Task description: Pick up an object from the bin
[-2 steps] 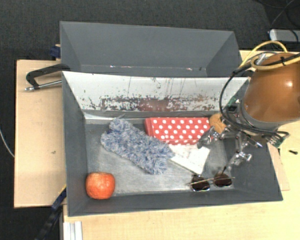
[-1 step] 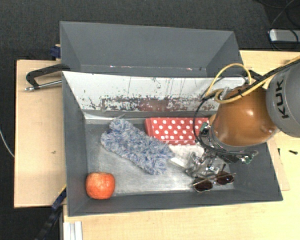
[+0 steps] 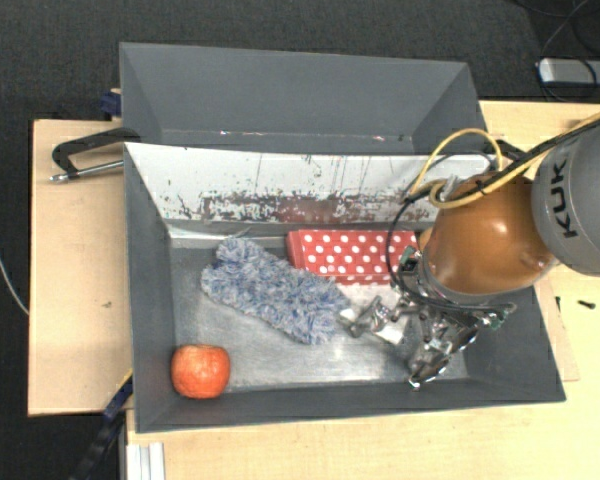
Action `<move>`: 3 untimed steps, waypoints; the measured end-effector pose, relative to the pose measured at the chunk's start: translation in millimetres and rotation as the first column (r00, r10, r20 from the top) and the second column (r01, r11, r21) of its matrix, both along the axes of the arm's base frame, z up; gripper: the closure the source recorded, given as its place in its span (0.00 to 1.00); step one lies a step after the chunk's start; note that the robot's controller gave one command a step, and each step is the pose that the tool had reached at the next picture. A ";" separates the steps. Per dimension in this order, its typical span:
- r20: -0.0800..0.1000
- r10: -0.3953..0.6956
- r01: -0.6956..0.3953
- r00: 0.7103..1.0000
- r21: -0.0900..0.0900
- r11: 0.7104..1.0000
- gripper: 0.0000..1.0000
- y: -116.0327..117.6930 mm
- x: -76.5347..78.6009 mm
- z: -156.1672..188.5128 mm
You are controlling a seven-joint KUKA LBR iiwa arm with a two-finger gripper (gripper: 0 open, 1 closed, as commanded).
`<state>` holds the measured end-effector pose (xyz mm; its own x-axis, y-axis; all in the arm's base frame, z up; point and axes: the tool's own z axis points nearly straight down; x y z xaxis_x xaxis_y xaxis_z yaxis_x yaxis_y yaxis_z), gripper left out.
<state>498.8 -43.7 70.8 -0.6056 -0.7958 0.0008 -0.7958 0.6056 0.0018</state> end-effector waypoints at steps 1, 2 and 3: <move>0.000 0.000 0.000 1.000 0.000 1.000 0.00 0.0 0.0 0.0; 0.016 -0.097 0.097 0.995 -0.004 0.995 0.00 -89.8 2.6 99.9; 0.009 0.074 -0.074 0.997 -0.004 0.997 0.00 -79.9 7.6 76.3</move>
Offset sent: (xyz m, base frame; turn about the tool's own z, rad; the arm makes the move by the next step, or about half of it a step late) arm 0.0001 -0.0847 0.0946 0.0850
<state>506.4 -123.6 147.1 -0.5451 -0.8383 -0.0020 -0.8383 0.5451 -0.0080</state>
